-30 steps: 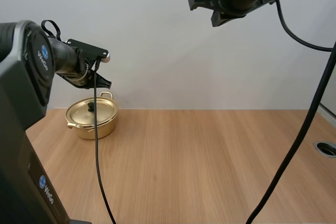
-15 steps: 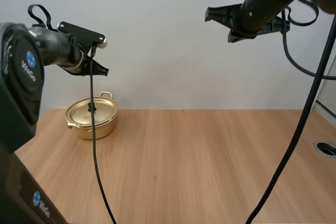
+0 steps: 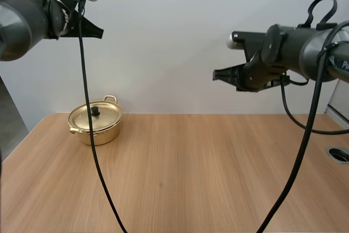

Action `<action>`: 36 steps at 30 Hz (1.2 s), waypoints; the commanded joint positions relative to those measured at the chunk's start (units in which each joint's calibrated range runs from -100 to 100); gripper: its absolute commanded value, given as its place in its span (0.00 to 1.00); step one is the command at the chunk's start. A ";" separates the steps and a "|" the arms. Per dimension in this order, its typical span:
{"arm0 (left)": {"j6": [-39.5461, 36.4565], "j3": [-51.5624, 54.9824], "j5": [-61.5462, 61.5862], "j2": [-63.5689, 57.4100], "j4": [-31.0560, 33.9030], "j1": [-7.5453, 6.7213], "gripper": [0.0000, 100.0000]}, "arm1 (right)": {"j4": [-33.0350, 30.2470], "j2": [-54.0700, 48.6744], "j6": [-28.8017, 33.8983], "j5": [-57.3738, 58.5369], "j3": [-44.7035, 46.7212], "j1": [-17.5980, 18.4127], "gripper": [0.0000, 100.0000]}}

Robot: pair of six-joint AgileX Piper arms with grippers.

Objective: Open the pot, put the car inside, and close it

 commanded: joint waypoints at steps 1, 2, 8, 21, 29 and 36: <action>-1.86 1.50 4.79 -12.06 -6.13 -0.01 0.00 | -2.30 -1.92 0.04 -5.69 16.84 -0.02 0.00; -3.81 2.71 6.19 -14.19 -7.22 -0.01 0.00 | -2.30 -3.16 0.04 -5.69 17.96 -0.02 0.00; -11.32 15.82 11.04 -27.88 -7.71 -2.45 0.00 | -5.77 -13.38 0.04 -25.79 29.27 -0.02 0.00; -11.32 51.93 -7.75 -59.23 -7.58 -7.32 0.00 | -7.51 -30.07 0.04 -69.75 61.20 -0.02 0.00; -11.32 68.20 -13.30 -69.61 -7.58 -7.32 0.00 | -7.87 -37.39 0.04 -66.25 62.64 -0.02 0.00; -11.32 74.11 -10.56 -75.07 -7.72 -7.32 0.00 | -7.87 -43.99 0.04 -66.63 70.41 -0.02 0.00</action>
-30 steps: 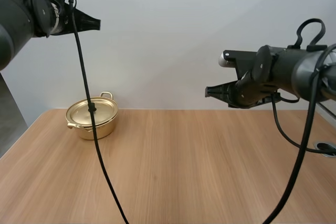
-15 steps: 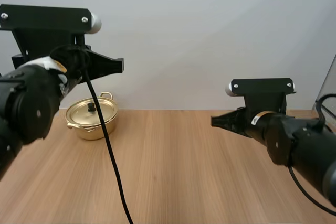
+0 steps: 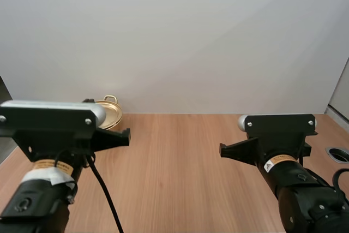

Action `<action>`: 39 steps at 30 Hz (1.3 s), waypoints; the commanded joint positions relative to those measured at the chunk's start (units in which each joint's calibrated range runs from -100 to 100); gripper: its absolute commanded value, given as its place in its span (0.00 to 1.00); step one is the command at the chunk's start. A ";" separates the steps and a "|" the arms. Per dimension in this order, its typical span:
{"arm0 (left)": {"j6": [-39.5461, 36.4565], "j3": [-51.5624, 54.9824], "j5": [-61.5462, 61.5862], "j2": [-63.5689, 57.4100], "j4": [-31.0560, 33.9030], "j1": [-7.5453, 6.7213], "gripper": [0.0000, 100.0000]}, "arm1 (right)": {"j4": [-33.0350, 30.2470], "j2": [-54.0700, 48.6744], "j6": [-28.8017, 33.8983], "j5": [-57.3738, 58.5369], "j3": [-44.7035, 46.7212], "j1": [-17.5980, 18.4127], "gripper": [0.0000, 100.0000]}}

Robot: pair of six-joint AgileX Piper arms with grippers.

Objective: Open the pot, put the car inside, and close it

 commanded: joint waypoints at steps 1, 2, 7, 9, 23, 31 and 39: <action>-0.04 7.88 6.35 -3.35 -0.87 0.01 0.00 | -0.06 -2.93 0.04 -0.96 3.49 -0.02 0.00; -0.19 7.88 7.49 -4.35 -1.56 0.01 0.00 | -0.06 -4.21 0.04 -1.73 3.49 -0.02 0.00; -3.55 7.88 17.33 -4.83 -1.56 0.10 0.00 | 0.06 -8.69 0.04 5.75 3.49 -0.02 0.00; -3.55 7.88 20.57 -4.83 -0.46 0.10 0.00 | 0.27 -10.62 0.04 9.14 3.49 -0.02 0.00; -3.55 7.88 23.27 -4.83 -0.10 0.10 0.00 | 1.10 -25.24 0.13 33.70 3.49 -0.02 0.00; -3.32 7.88 23.23 -4.83 -0.10 0.10 0.00 | 1.10 -26.32 0.13 41.20 3.49 -0.02 0.00; -3.32 7.88 23.23 -4.83 -0.10 0.10 0.00 | 1.41 -26.32 0.50 41.37 3.49 -0.02 0.00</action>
